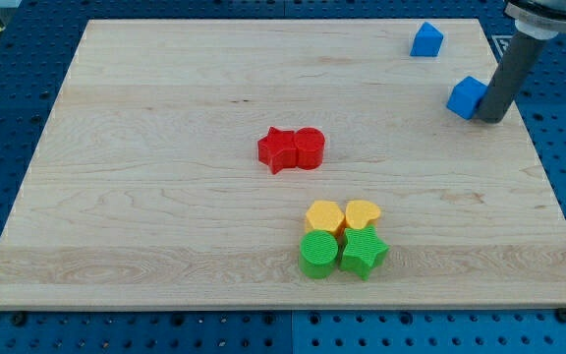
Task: Slide the blue cube slightly up
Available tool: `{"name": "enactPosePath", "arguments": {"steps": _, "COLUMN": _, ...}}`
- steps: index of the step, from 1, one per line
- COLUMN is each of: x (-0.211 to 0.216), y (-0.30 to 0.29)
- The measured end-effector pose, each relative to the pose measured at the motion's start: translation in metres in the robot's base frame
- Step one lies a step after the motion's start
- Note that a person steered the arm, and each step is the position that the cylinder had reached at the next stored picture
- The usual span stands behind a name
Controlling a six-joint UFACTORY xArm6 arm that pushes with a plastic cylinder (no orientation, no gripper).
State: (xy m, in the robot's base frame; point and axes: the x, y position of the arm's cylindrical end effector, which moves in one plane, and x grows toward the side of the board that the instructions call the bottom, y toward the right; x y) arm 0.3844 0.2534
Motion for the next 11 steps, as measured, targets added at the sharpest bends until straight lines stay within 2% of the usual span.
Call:
{"name": "enactPosePath", "arguments": {"steps": 2, "x": -0.036, "y": -0.009}}
{"name": "enactPosePath", "arguments": {"steps": 3, "x": -0.003, "y": 0.019}}
{"name": "enactPosePath", "arguments": {"steps": 4, "x": 0.015, "y": 0.012}}
{"name": "enactPosePath", "arguments": {"steps": 5, "x": 0.018, "y": -0.032}}
{"name": "enactPosePath", "arguments": {"steps": 6, "x": 0.008, "y": -0.048}}
{"name": "enactPosePath", "arguments": {"steps": 7, "x": -0.02, "y": -0.053}}
{"name": "enactPosePath", "arguments": {"steps": 11, "x": -0.054, "y": -0.03}}
